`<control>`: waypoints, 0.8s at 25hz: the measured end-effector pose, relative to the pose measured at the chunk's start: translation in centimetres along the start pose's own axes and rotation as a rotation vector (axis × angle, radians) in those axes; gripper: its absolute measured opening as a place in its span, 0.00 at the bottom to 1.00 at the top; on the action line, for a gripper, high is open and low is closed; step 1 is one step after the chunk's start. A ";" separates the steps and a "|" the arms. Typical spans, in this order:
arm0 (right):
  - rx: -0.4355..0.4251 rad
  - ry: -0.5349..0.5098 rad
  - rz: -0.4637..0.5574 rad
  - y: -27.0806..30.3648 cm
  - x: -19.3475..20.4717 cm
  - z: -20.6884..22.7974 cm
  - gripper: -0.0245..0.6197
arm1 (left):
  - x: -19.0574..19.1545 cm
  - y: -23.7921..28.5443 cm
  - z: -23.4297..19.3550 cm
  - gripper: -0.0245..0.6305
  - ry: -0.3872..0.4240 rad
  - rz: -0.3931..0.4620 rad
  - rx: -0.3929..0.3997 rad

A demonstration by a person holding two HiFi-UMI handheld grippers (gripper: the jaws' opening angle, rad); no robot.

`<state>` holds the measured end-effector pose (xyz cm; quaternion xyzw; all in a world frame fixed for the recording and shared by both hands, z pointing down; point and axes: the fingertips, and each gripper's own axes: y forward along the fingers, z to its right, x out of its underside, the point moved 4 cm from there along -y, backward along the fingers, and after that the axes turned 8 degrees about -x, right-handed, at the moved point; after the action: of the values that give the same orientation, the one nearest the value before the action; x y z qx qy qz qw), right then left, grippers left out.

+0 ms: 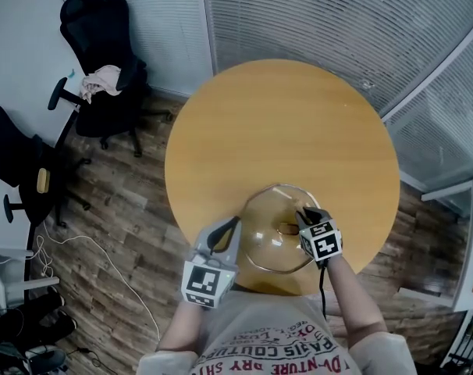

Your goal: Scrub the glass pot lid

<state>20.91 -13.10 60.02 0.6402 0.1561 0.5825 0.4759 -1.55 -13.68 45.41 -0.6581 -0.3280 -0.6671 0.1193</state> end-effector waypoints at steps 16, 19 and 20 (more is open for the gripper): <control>-0.106 0.127 -0.155 5.0 0.0 0.8 0.13 | 1.3 0.2 -2.7 0.05 0.000 -0.059 -0.037; -0.119 0.075 -0.181 5.6 -0.7 0.2 0.13 | 1.5 0.0 -2.9 0.05 0.000 -0.064 -0.045; -0.127 0.063 -0.187 5.7 -0.9 0.0 0.13 | 1.5 -0.1 -3.0 0.05 -0.002 -0.066 -0.049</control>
<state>18.60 -16.62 64.01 0.5729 0.1927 0.5642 0.5624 -4.23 -14.97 47.07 -0.6505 -0.3330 -0.6778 0.0808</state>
